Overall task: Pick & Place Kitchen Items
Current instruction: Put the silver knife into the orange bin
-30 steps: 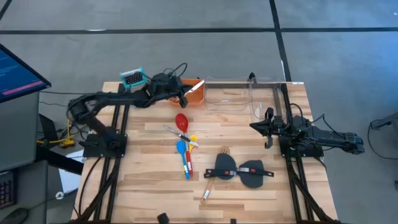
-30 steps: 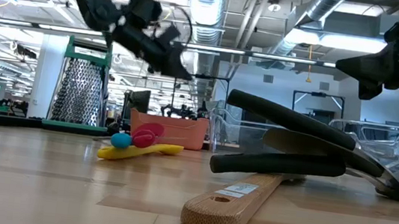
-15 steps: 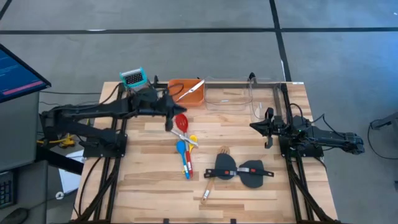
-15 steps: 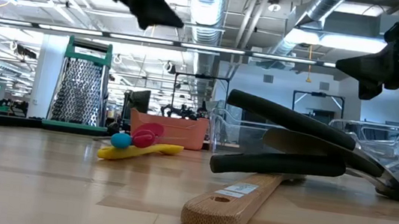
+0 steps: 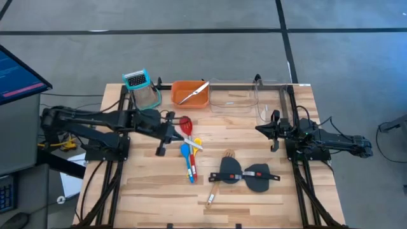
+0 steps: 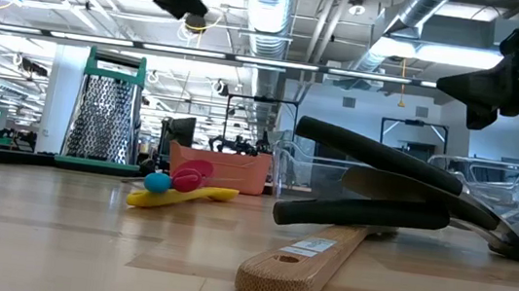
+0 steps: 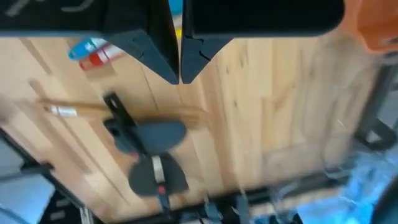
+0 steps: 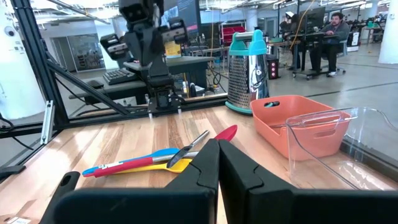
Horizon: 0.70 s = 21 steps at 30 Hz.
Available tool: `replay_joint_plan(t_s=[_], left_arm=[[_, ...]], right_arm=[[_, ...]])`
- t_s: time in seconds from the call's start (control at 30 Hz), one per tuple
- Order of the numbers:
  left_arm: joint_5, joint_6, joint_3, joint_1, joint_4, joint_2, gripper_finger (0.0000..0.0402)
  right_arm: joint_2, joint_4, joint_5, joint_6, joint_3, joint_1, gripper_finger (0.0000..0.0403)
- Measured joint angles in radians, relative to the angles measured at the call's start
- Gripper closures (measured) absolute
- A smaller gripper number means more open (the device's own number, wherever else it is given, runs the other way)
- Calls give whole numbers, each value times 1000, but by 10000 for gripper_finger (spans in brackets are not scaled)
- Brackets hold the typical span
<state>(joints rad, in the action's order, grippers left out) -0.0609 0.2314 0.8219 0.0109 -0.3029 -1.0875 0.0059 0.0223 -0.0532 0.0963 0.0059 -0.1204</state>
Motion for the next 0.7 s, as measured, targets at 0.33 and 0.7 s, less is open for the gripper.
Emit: replay_joint_plan(t_s=[0.33,0.7], left_arm=[[145,26,-125,21,-25,-8,400],[163,27,-181,16,197,-8,400]], right_arm=[[0,0,0,0,0,0,403],[0,17,0,-1,0,0,403]])
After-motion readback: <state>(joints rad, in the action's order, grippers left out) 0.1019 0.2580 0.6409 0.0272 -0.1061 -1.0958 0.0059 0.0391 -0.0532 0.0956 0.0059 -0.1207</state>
